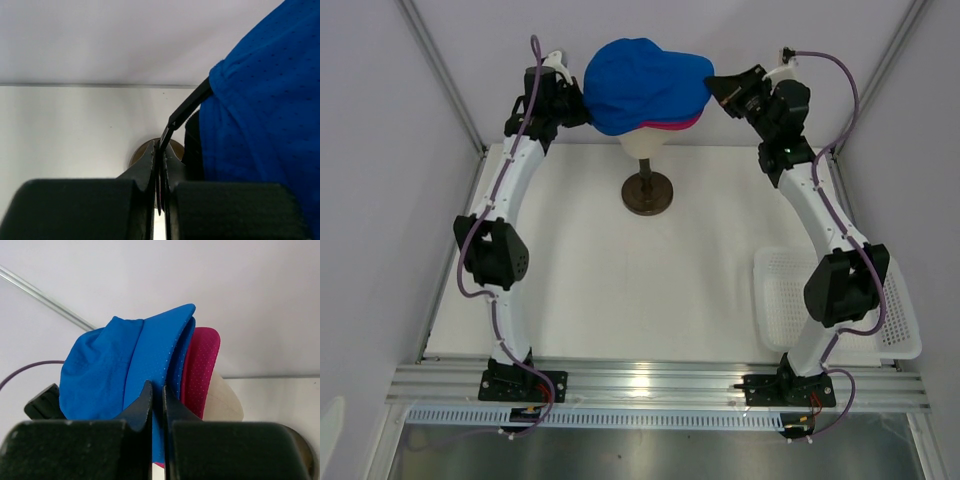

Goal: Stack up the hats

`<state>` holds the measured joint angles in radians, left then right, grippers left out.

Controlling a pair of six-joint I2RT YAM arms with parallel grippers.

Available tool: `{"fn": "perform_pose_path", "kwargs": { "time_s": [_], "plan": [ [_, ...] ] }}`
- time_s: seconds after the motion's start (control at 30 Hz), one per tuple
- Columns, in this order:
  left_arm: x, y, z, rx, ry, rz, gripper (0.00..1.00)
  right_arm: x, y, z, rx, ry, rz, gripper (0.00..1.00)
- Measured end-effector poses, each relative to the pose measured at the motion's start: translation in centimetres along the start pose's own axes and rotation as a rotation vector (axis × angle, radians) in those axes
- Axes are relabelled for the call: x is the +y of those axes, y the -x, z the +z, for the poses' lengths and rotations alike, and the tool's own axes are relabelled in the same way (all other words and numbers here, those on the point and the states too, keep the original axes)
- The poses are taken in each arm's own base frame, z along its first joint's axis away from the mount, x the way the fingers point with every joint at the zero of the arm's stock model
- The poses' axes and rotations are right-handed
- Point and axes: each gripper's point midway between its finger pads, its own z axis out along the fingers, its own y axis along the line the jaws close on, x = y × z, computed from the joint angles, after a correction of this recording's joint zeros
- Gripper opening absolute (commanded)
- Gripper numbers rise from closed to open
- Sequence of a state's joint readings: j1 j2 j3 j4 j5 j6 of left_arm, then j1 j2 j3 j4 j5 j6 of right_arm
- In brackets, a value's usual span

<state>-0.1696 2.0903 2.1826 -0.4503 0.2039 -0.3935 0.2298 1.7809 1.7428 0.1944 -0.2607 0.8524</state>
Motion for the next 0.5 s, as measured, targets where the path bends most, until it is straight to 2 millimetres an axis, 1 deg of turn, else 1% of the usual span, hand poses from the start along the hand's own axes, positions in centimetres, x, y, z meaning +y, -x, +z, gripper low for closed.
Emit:
{"fn": "perform_pose_path", "kwargs": {
  "time_s": [0.1,0.2,0.33,0.37,0.47,0.5],
  "plan": [
    [0.2,0.7,-1.1,-0.020,0.031,0.018,0.06,0.6,-0.3,0.1,0.009,0.004,-0.045,0.00],
    [0.5,1.1,-1.8,-0.027,0.056,0.031,0.10,0.7,-0.6,0.1,0.017,0.003,-0.076,0.00],
    [0.7,1.6,-2.5,-0.036,0.079,0.047,0.23,0.4,-0.4,0.0,0.028,-0.014,-0.101,0.01],
    [0.8,1.7,-2.7,-0.038,0.085,0.052,0.25,0.3,-0.4,-0.1,0.029,-0.019,-0.103,0.01],
    [0.7,2.2,-3.3,-0.043,0.097,0.061,0.29,-0.2,-0.1,-0.2,0.035,-0.034,-0.100,0.10],
    [0.7,2.4,-3.5,-0.044,0.100,0.063,0.30,-0.3,0.0,-0.3,0.038,-0.037,-0.099,0.18]
  ]
}}
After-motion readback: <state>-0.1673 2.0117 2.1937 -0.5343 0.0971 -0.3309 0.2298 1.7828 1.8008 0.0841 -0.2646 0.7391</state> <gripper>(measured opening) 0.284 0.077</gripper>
